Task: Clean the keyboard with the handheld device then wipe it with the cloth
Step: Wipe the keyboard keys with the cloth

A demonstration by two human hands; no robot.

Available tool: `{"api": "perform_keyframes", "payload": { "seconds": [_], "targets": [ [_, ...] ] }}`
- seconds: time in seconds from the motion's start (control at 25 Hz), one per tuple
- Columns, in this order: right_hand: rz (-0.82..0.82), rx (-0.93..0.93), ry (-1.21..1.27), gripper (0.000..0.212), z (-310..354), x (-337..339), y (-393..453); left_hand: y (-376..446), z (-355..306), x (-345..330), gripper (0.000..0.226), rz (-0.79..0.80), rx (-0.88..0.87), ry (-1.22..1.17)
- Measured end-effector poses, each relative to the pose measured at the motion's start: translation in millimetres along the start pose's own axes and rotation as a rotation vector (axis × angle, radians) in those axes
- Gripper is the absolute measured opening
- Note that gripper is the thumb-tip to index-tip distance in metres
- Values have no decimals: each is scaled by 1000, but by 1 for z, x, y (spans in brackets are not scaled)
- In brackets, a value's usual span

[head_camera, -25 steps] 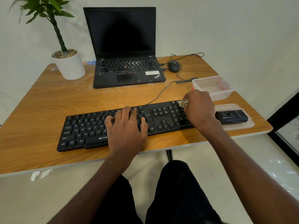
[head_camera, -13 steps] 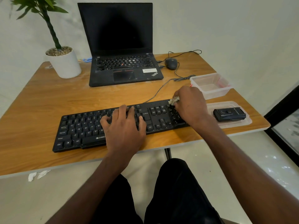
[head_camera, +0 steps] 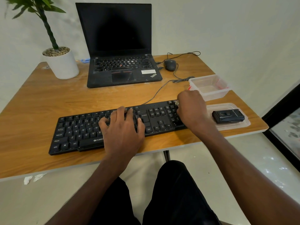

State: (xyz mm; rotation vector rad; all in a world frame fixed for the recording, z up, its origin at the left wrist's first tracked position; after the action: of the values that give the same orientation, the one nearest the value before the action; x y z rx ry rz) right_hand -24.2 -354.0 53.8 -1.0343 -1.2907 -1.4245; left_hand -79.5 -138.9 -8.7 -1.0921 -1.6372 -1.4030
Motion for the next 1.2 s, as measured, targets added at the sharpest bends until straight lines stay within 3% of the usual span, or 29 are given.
{"api": "perform_keyframes", "payload": {
  "seconds": [0.12,0.32,0.44,0.64,0.8,0.92,1.04,1.2],
  "targets": [
    [36,80,151,20,0,-3,3,1,2,-1,54,3,-5,-1],
    [-68,-151,21,13,-39,3,7,0,1,-1,52,-7,-9,-4],
    [34,-69,-7,13,-25,4,0,2,2,-2,48,-2,-8,-4],
    [36,-19,-75,9,5,11,-13,0,0,-2,47,-2,-20,-4],
    [12,97,8,7,30,7,-21,1,-1,-1,52,-3,-29,4],
    [-3,214,167,23,43,-7,-17,1,-1,-1,51,-13,-33,0],
    [-54,91,374,30,20,-8,-1,1,0,-1,50,-19,-35,-13],
    [-43,17,295,28,-16,-10,17,1,0,-2,52,-20,-18,-16]
  ]
}}
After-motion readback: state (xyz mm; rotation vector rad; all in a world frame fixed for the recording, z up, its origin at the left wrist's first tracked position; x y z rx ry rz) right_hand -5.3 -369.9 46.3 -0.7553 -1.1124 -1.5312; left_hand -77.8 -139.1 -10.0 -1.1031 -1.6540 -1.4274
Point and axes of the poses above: each hand's wrist, its own y-axis towards the middle knuckle, its own x-axis out of the back of the hand, z = x × y, the point moved 2 cm from there along y, towards the middle knuckle, and after that the axes turned 2 degrees about z, right-handed, at the moved point
